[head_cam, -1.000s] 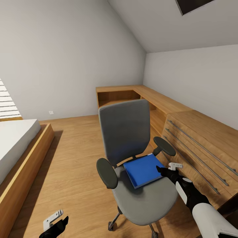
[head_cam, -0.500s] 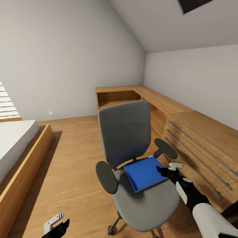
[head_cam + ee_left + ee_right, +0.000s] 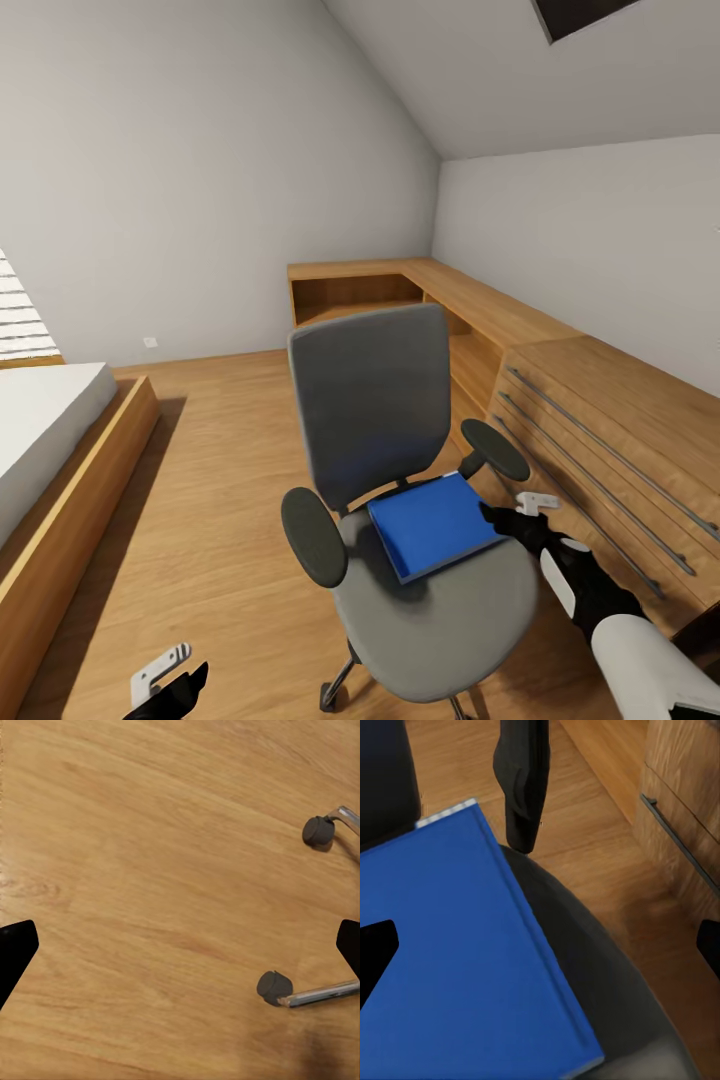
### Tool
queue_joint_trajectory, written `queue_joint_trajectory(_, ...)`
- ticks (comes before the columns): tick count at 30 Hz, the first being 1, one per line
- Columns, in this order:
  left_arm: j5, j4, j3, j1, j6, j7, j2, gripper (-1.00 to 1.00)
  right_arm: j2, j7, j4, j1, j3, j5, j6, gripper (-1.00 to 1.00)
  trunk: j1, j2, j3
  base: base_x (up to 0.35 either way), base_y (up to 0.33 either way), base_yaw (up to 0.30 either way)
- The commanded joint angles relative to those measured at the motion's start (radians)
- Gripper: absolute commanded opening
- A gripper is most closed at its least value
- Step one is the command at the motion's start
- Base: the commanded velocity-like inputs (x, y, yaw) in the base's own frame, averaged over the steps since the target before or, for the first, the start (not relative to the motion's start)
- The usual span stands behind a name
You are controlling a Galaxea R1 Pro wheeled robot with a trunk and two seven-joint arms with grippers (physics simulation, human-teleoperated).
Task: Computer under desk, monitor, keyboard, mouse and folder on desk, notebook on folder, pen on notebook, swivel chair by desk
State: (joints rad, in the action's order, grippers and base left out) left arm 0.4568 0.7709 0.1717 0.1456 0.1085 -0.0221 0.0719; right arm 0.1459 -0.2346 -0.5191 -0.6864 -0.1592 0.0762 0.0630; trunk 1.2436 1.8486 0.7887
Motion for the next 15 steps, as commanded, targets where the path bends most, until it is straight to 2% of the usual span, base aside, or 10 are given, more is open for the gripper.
queue_joint_trajectory(1, 0.011, 0.002, 0.0, 0.0, 0.006, -0.002, 0.0, 1.0, 0.003, -0.013, -0.001, 0.0, -0.004, 0.008, 0.007, 1.0, 0.0, 0.0, 0.001, 0.0, -0.003, 0.0)
queue_joint_trajectory(6, 0.011, 0.002, -0.001, 0.0, 0.006, -0.002, 0.0, 1.0, 0.023, -0.064, 0.0, 0.0, -0.006, 0.018, 0.008, 1.0, 0.015, 0.028, 0.013, 0.0, -0.001, 0.0)
queue_joint_trajectory(10, 0.011, 0.002, -0.001, 0.0, 0.006, -0.002, 0.0, 1.0, 0.031, -0.072, 0.0, 0.0, -0.005, 0.042, 0.008, 1.0, 0.031, 0.056, 0.026, 0.0, 0.0, 0.0)
queue_joint_trajectory(15, 0.011, 0.002, -0.001, 0.0, 0.006, -0.002, 0.0, 1.0, 0.039, -0.075, 0.001, 0.0, -0.005, 0.051, 0.008, 1.0, 0.05, 0.091, 0.042, 0.0, 0.0, 0.0)
